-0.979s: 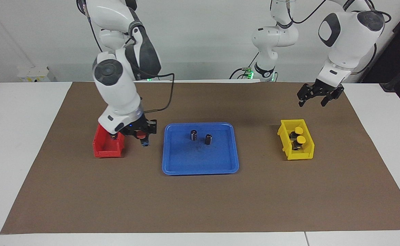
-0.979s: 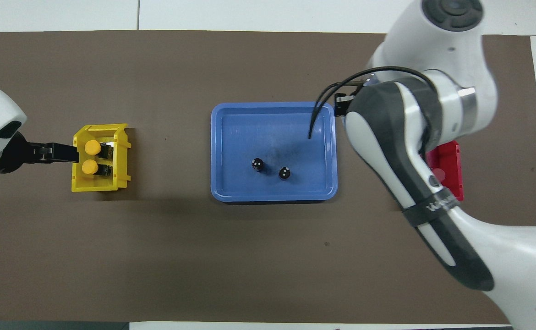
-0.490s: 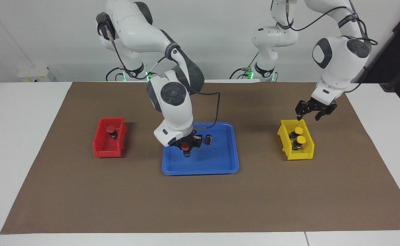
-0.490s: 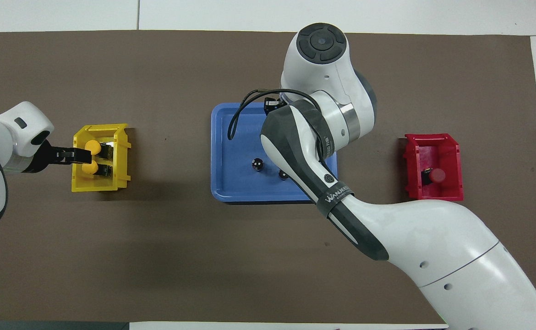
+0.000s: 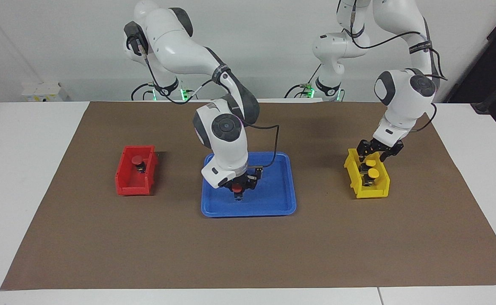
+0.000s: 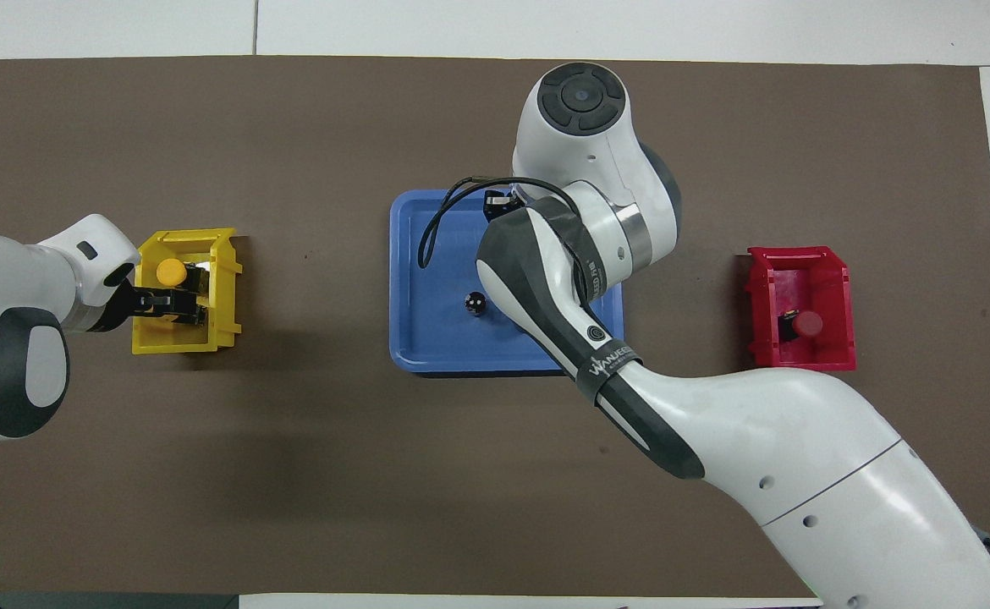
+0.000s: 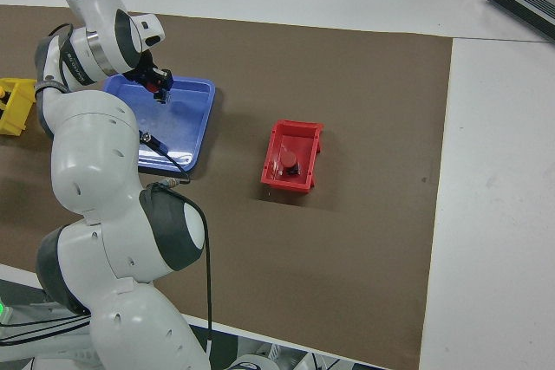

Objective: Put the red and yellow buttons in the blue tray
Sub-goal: 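Place the red button in the tray while the left gripper grasps a yellow button, then return the right gripper to the red holder while the left gripper lifts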

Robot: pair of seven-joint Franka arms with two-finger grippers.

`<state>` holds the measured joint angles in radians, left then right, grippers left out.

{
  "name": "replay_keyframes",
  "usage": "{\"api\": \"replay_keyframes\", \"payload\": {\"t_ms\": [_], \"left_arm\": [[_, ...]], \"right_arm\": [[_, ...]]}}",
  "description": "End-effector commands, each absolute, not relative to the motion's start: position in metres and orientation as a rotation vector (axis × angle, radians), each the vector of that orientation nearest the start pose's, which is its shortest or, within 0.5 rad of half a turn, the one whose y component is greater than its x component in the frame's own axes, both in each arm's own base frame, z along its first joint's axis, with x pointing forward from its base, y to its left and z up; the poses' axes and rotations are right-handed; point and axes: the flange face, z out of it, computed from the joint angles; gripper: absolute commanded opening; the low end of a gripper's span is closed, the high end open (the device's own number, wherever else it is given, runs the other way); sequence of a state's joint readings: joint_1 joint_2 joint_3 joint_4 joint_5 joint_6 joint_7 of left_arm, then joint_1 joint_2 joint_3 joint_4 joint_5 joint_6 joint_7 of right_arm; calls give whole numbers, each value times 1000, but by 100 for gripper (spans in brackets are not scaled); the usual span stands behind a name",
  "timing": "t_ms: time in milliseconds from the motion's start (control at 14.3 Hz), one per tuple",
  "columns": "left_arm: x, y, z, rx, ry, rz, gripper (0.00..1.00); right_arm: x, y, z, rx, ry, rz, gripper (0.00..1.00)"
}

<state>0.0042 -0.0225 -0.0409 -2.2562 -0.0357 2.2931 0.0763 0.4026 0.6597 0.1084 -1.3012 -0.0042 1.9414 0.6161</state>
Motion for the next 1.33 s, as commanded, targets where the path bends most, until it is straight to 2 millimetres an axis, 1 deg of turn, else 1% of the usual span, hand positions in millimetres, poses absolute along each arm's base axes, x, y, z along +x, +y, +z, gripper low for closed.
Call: {"api": "replay_keyframes", "payload": {"t_ms": [0,70,140,210,280,350,420,490,630,700,770,840,909,979,1049,1119,1189,1259], "left_arm": [[521,-22,377,-3167,144,-130,82],[522,-25,374,-3168,124,-134,82],[524,-30,371,-3168,123,-148,82],[524,-30,370,-3168,125,-151,82],[524,-30,370,-3168,127,-151,81],[524,-30,370,-3168,123,-151,79],[524,-30,370,-3169,123,-151,78],[523,-30,370,-3170,121,-148,77],[521,-29,367,-3170,119,-136,77],[520,-27,366,-3170,114,-132,76],[519,-27,366,-3170,114,-129,75],[516,-27,363,-3170,111,-122,75],[515,-27,363,-3170,108,-122,75],[515,-28,359,-3171,108,-110,75],[516,-28,356,-3171,106,-104,74],[517,-28,357,-3172,96,-114,71],[519,-28,359,-3172,91,-124,69],[520,-28,357,-3172,91,-119,65]], "right_arm": [[632,337,352,-3102,207,73,14],[631,336,351,-3103,208,80,15],[630,336,350,-3106,207,81,18],[630,336,351,-3104,206,77,31],[630,336,350,-3105,207,79,42],[630,337,351,-3100,205,69,55],[632,337,352,-3095,207,55,58],[632,337,352,-3093,207,49,69],[634,340,365,-3091,201,34,78],[638,338,378,-3096,205,37,81],[641,331,389,-3124,189,46,81],[648,320,408,-3133,199,13,81],[653,301,429,-3125,199,-21,81],[657,276,446,-3126,167,-31,81],[654,245,459,-3144,111,5,81],[647,213,472,-3154,70,19,81],[635,181,478,-3162,25,44,81],[619,152,478,-3166,-38,79,81]]}}
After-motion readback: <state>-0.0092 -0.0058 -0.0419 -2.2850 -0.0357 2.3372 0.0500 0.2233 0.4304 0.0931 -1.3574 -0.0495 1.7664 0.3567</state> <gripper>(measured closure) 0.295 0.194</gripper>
